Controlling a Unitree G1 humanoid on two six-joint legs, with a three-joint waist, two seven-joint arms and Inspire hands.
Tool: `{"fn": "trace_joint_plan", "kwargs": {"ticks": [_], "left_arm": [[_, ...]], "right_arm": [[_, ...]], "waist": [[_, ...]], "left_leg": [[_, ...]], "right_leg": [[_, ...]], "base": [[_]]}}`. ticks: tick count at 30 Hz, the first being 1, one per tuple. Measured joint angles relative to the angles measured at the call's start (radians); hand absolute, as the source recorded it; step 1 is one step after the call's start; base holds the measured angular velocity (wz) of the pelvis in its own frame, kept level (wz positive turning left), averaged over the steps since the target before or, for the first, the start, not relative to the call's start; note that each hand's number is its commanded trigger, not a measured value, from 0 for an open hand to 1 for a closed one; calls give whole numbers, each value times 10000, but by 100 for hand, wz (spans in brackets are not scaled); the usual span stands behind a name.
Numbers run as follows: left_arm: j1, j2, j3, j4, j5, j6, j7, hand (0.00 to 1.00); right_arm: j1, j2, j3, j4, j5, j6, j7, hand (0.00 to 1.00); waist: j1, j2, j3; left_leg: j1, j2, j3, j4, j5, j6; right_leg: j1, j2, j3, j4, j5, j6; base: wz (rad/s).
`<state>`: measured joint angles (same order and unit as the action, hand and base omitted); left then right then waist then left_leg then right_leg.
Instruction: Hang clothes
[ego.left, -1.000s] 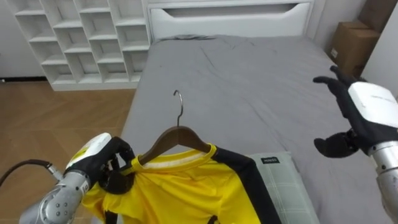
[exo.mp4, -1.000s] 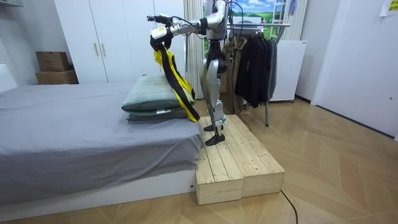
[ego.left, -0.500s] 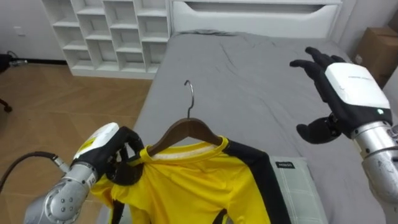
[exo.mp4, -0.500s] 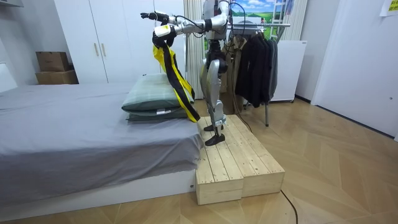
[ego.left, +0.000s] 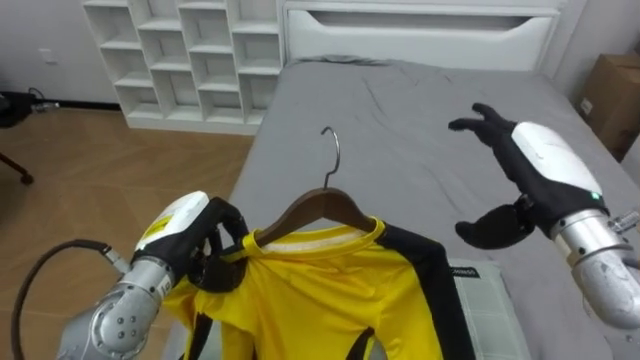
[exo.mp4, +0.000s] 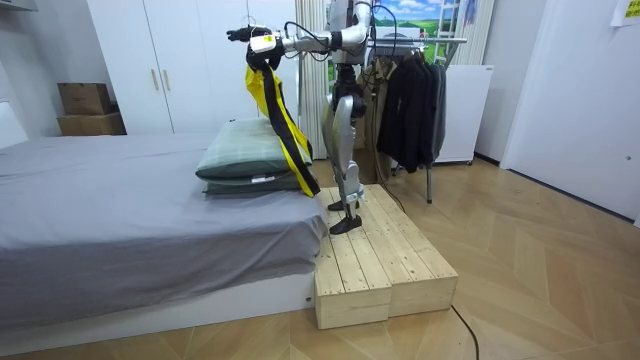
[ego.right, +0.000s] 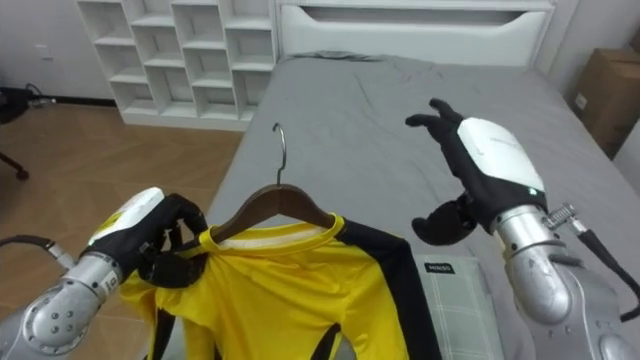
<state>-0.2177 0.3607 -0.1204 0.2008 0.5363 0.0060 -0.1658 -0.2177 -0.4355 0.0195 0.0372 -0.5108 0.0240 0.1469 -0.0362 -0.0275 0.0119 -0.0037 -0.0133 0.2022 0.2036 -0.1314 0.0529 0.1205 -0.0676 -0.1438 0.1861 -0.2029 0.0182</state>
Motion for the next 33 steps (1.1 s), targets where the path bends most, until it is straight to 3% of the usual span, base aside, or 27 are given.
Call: {"fn": "trace_joint_plan", "kwargs": {"ticks": [5,8,12,20,30,33], "left_arm": [[-1,-358,-1,0,289,2,40,100],[-1,-404,-2,0,304,2,66,100],[-1,-418,-1,0,250,2,145,100],[0,-584,1,0,257,23,395,100],[0,-1058,0,0,264,204,408,100],[0,-1060,0,1,263,214,410,100]], "right_arm": [[-2,95,6,379,1012,-1,99,0],[-6,169,6,488,1500,-6,88,0],[-9,553,9,989,2038,-2,75,0],[-9,753,39,1200,2098,-2,-19,0],[-14,921,72,1750,2101,13,-22,0],[-90,1049,73,2065,2101,21,-32,0]], "waist": [[63,4,2],[71,3,2],[84,27,10],[187,138,-11],[181,149,-20],[169,147,-20]], "left_leg": [[-25,3,-26,-7,0,0],[-31,-1,-26,-5,0,0],[-46,2,-26,-3,0,-1],[-60,-6,-29,-4,-1,-1],[-19,-26,-27,-10,0,0],[-20,-26,-18,10,0,0]], "right_leg": [[3,8,22,-7,0,0],[10,13,29,-7,0,0],[-11,14,16,-12,0,0],[-65,10,20,-8,0,0],[-35,10,18,-1,0,0],[6,14,26,-2,2,-2]], "base": [[0],[0],[0],[0],[0],[0]]}}
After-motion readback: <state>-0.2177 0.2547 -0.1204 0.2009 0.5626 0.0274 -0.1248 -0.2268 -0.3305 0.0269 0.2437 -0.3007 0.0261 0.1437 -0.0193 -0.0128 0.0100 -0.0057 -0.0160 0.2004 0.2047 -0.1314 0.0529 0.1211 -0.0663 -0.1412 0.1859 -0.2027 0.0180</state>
